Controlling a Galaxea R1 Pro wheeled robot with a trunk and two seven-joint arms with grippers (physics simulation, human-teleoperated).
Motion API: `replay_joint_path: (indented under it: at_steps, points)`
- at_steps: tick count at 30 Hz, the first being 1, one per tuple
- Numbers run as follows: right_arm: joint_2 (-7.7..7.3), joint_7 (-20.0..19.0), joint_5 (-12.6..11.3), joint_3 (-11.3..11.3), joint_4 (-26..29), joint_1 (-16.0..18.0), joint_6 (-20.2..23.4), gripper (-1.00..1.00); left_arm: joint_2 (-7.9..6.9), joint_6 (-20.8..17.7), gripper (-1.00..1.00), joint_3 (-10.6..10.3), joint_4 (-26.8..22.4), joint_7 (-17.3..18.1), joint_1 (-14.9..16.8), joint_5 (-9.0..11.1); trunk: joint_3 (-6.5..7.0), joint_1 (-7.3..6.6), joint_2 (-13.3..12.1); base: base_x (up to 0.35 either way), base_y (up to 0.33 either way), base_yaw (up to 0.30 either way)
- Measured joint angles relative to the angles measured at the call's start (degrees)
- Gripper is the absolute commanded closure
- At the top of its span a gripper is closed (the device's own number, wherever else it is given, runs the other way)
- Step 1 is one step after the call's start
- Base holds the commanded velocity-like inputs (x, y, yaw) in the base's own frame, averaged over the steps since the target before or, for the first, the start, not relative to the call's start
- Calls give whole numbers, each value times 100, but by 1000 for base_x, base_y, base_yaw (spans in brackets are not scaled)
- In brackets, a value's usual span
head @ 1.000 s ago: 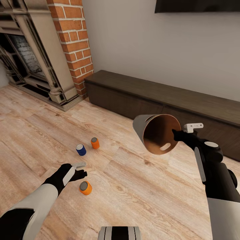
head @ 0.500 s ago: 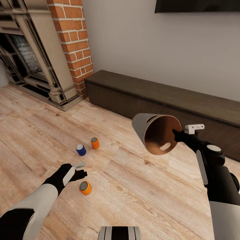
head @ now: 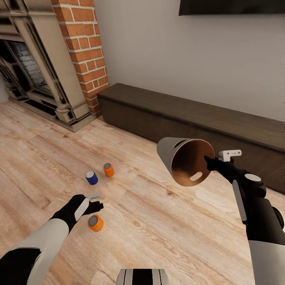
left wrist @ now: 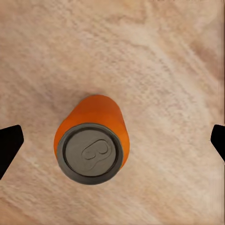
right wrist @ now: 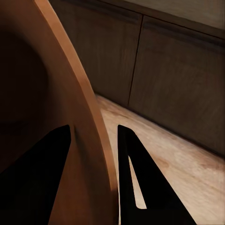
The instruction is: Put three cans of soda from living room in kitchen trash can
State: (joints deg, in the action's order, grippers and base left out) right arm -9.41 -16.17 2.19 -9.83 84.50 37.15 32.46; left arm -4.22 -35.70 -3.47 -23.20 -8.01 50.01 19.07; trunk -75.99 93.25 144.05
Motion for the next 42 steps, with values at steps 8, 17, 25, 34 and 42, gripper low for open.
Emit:
replay_joint_path:
  at_steps: [8, 17, 25, 34, 42]
  points:
    - [5, 1, 28, 8, -53, -2, 4, 100, 0, 1, -100, 4, -26, 1, -2, 5, -66, 8, 4, 0, -7, 0]
    - [8, 2, 68, 8, -128, -4, -1, 100, 0, 1, -100, 5, -24, 1, 0, 9, -244, 29, 15, 0, 0, 0]
    - [9, 5, 60, 8, -148, -5, 3, 100, 6, 4, -100, 5, -26, 0, 0, 9, -244, 28, 15, 0, 0, 0]
    - [13, 11, 90, 19, -152, -4, 6, 100, 5, 10, -100, 5, -19, 1, 0, 9, -421, 49, 25, 0, 0, 0]
    - [14, 8, 60, 36, -160, -6, 11, 100, 4, 11, -100, 4, -26, 1, 0, 9, -465, 55, 28, 0, 0, 0]
